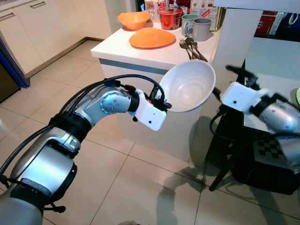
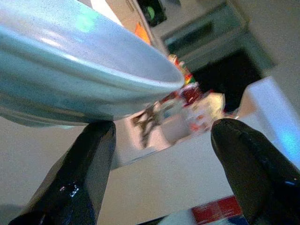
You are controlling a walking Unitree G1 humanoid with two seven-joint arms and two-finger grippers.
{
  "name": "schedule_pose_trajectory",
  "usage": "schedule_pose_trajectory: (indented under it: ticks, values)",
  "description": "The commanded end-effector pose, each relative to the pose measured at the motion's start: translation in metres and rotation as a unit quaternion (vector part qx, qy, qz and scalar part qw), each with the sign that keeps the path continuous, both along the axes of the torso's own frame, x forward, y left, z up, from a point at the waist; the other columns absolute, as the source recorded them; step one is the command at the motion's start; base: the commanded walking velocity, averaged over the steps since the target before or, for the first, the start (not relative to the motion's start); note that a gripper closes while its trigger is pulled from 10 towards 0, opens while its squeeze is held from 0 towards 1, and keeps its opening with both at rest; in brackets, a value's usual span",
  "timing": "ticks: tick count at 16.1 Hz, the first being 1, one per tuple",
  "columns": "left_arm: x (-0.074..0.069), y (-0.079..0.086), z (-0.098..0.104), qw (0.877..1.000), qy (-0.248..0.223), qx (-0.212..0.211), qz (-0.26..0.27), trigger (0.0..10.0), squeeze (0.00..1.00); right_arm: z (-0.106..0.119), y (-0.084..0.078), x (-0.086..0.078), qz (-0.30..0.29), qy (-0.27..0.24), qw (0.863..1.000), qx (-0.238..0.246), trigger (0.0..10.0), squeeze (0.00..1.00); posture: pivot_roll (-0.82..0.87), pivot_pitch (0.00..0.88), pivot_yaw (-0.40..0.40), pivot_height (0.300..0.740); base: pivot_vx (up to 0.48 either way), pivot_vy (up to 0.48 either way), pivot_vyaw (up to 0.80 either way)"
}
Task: Setting the table
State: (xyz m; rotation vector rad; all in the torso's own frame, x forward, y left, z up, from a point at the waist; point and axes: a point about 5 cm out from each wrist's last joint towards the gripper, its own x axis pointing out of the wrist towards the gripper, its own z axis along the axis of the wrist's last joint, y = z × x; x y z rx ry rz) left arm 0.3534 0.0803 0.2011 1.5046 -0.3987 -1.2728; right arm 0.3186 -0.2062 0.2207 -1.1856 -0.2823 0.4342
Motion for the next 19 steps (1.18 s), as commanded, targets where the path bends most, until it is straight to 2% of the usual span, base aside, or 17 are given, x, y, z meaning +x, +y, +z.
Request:
schedule_pose_trajectory:
  ticks: [1,4,6,8,11,12,13,19]
  values:
    - [0.0,-0.006,0.007,1.0,-0.011,-0.001,-0.011,0.0,0.0,0.01,0.016,-0.001,0.044,-0.036,0.998,-0.02,10.0,0.0,-0.05,0.0,0.111,0.74,0.0,0.0,0.0]
    - [-0.001,-0.009,0.006,1.0,-0.011,0.001,-0.02,0.0,0.0,0.014,0.029,-0.002,0.085,-0.082,0.99,-0.071,10.0,0.0,-0.04,0.0,0.118,0.74,0.0,0.0,0.0]
    - [-0.001,-0.01,0.006,1.0,-0.012,0.006,-0.023,0.0,0.0,0.019,0.036,-0.01,0.124,-0.135,0.978,-0.102,10.0,0.0,-0.04,0.0,0.124,0.74,0.0,0.0,0.0]
    - [-0.001,-0.011,0.005,1.0,-0.013,0.009,-0.025,0.0,0.0,0.018,0.039,-0.013,0.144,-0.158,0.969,-0.126,10.0,0.0,-0.04,0.0,0.125,0.74,0.0,0.0,0.0]
    - [-0.001,-0.014,0.004,0.999,-0.016,0.015,-0.03,0.0,0.0,0.022,0.049,-0.025,0.208,-0.221,0.936,-0.18,10.0,0.0,-0.05,0.0,0.131,0.74,0.0,0.0,0.0]
    - [-0.001,-0.015,0.004,0.999,-0.016,0.015,-0.031,0.0,0.0,0.023,0.05,-0.026,0.213,-0.229,0.932,-0.182,10.0,0.0,-0.06,0.0,0.132,0.74,0.0,0.0,0.0]
    - [-0.002,-0.018,0.003,0.999,-0.018,0.015,-0.036,0.0,0.0,0.028,0.055,-0.028,0.231,-0.256,0.919,-0.192,10.0,0.0,-0.06,0.0,0.134,0.74,0.0,0.0,0.0]
    - [-0.004,-0.023,0.002,0.999,-0.02,0.018,-0.046,0.0,0.0,0.024,0.056,-0.023,0.226,-0.27,0.915,-0.197,10.0,0.0,-0.05,0.0,0.135,0.74,0.0,0.0,0.0]
